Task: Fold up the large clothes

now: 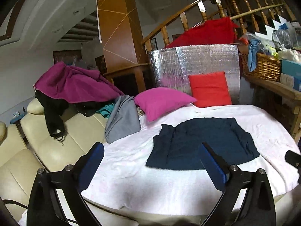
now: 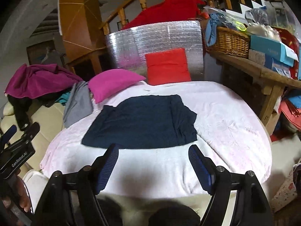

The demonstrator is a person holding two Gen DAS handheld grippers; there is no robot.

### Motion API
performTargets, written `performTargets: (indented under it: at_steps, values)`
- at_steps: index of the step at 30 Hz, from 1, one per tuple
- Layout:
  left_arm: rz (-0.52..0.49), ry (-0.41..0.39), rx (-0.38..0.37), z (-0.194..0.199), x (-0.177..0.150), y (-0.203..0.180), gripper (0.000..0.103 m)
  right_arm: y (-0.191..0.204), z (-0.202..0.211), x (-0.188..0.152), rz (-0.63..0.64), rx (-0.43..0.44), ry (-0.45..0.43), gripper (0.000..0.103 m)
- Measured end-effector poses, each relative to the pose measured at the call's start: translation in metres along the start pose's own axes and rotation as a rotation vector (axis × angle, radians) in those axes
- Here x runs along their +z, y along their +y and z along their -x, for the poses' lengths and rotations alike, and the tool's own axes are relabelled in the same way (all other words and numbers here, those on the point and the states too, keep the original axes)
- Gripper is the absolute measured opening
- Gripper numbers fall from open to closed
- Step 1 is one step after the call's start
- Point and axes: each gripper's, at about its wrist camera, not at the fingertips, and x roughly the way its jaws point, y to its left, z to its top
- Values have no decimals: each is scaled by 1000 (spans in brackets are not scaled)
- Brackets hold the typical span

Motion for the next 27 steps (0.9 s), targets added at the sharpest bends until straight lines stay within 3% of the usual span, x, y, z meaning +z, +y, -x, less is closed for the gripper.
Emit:
performTargets:
  at_steps: [11, 27]
  values:
    - [-14, -31, 18, 55, 0, 16, 102, 14, 49, -15, 13, -37, -32, 80]
    - [2, -63, 46, 80, 4, 35, 102, 18, 83, -20, -13, -48, -99, 80]
